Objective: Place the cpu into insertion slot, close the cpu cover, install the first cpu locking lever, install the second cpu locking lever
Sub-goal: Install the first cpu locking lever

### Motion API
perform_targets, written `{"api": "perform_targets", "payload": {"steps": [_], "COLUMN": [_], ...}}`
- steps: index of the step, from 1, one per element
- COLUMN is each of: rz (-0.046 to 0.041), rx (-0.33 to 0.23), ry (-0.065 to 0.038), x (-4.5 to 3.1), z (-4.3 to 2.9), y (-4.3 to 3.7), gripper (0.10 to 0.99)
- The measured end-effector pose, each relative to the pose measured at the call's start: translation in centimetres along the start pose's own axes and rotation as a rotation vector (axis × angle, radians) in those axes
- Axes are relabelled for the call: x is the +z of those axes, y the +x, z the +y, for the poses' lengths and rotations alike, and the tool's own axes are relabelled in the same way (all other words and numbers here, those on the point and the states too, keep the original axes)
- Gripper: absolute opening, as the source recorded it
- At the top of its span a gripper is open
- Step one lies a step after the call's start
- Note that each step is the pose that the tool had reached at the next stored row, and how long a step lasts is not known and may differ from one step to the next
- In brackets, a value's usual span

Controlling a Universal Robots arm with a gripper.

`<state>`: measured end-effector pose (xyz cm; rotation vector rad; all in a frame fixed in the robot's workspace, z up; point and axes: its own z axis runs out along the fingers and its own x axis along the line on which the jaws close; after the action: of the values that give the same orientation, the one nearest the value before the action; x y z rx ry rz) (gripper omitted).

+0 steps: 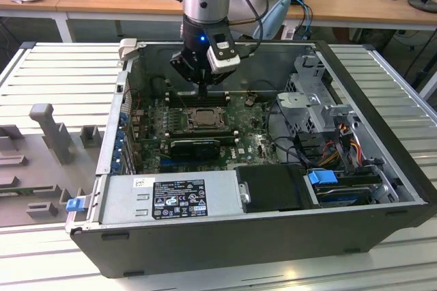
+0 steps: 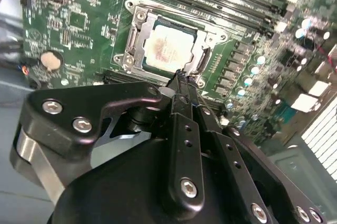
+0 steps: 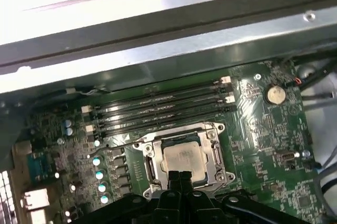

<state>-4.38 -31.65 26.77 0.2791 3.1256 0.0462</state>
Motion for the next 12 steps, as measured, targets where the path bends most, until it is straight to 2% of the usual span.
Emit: {"api": "perform_targets", "payload": {"steps": [1, 3, 6, 10, 12], "rz": [0.0008, 0.001, 0.0002, -0.0011, -0.0012], "rx": [-0.027, -0.041, -0.042, -0.042, -0.043], "ry": [0.0, 0.0, 0.0, -0.001, -0.001], "x": [0.01, 0.04, 0.07, 0.16, 0.31], "z": [0.0, -0.04, -0.32, -0.86, -1.01], "y": [0.0, 0.18, 1.75, 4.76, 5.57], "gripper": [0.106, 0.106, 0.106, 0.106, 0.106]}}
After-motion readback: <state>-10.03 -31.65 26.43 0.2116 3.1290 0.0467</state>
